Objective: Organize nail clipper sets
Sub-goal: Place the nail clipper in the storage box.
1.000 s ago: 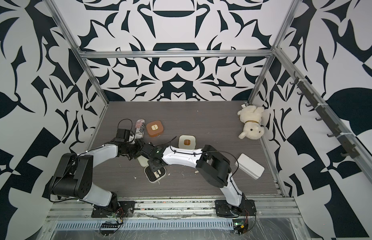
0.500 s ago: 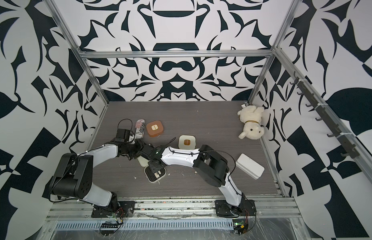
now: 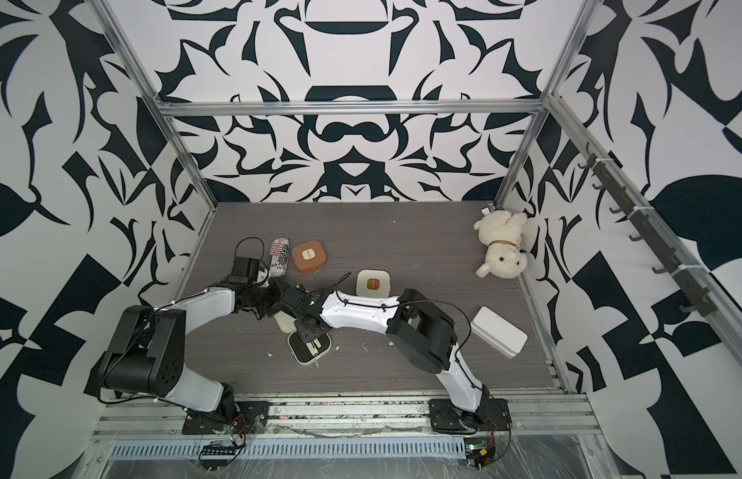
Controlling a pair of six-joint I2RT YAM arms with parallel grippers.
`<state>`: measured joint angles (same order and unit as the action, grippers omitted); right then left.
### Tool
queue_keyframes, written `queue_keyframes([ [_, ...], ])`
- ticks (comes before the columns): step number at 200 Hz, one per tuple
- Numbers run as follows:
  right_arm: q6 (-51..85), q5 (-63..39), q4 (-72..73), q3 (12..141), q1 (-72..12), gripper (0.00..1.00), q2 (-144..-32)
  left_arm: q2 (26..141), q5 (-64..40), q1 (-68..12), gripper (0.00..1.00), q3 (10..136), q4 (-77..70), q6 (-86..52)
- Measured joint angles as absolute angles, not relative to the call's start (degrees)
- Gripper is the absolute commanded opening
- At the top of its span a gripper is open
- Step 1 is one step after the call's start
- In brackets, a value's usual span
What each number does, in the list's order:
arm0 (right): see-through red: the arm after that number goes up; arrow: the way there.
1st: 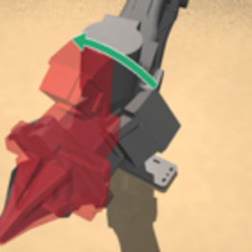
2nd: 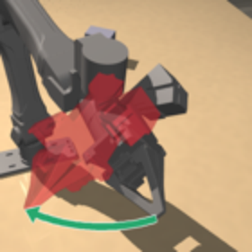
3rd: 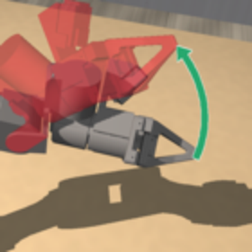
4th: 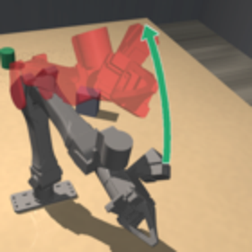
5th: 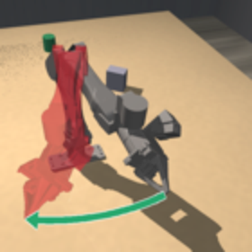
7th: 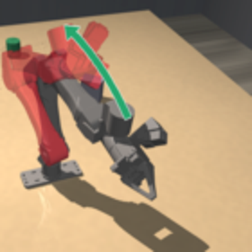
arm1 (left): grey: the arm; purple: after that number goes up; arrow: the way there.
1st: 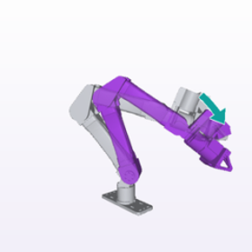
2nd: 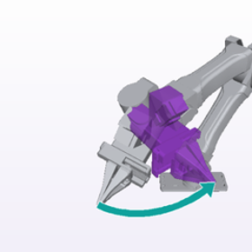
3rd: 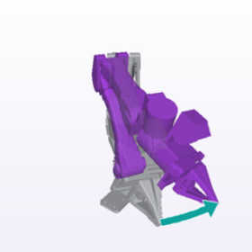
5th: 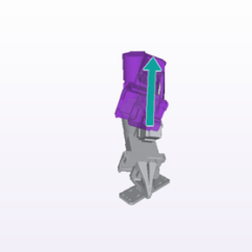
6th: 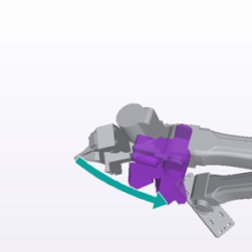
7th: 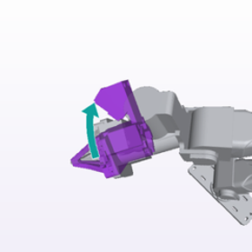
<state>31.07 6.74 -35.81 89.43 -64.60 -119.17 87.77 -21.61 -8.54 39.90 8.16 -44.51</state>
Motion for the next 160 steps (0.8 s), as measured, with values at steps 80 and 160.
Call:
queue_keyframes([
  [80, 31.7, 6.1, -35.7, 89.9, -64.6, 0.21, -119.2, 87.8, -21.6, -8.5, 0.61, 39.9, 8.3, -44.5],
  [160, 33.1, 7.0, -36.2, 91.0, -64.6, 0.20, -119.2, 87.8, -21.6, -8.5, 0.61, 39.9, 8.3, -44.4],
])
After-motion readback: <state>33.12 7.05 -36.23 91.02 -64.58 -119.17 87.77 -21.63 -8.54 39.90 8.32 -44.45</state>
